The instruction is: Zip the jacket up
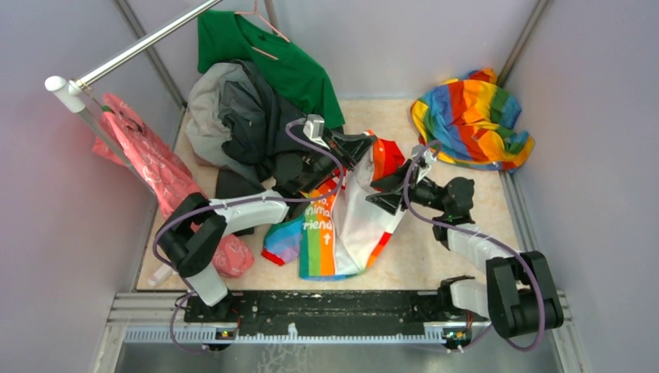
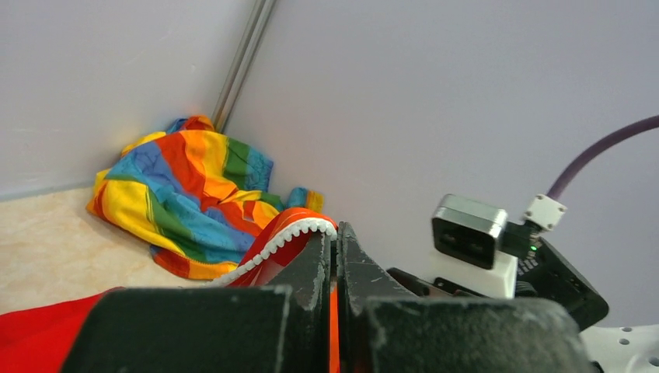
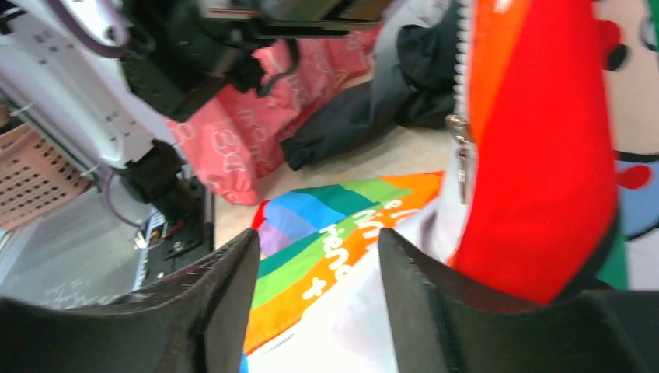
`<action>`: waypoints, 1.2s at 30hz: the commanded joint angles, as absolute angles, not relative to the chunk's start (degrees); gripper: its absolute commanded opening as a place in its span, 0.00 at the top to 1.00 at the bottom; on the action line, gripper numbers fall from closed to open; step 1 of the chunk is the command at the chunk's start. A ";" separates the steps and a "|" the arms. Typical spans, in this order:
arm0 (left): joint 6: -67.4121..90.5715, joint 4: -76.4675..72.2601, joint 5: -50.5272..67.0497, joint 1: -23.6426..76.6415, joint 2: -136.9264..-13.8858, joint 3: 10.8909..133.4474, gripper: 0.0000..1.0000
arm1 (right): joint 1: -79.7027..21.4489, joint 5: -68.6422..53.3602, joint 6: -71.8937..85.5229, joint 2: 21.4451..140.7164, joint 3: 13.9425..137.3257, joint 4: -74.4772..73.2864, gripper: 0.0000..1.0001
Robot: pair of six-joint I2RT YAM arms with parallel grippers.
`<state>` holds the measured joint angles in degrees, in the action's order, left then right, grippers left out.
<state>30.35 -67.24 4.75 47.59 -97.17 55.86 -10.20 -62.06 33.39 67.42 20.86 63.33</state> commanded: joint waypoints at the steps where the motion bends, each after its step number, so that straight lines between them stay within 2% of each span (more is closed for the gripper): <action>1: 32.27 -66.54 4.20 48.41 -94.00 58.02 1.00 | -9.68 -55.73 27.36 67.32 23.63 54.47 0.37; 6: 35.51 -64.62 4.32 49.36 -92.91 57.83 1.00 | -9.08 -53.31 30.08 67.52 22.39 58.38 0.28; 13: 39.96 -62.15 4.39 50.31 -92.27 57.88 1.00 | -7.78 -51.18 35.69 67.20 20.45 65.72 0.30; 19: 42.50 -61.48 4.82 50.54 -92.95 58.41 1.00 | -7.12 -51.34 36.78 67.06 20.55 65.57 0.34; 25: 44.06 -61.34 5.71 50.54 -93.84 59.47 1.00 | -7.14 -53.66 38.21 67.31 20.60 67.57 0.57; 31: 46.63 -61.42 6.49 50.54 -94.53 59.77 1.00 | -7.17 -54.73 40.45 67.36 20.13 71.62 0.65; 36: 47.70 -61.87 6.55 50.69 -94.88 59.66 1.00 | -7.15 -53.58 39.93 66.84 19.78 71.47 0.66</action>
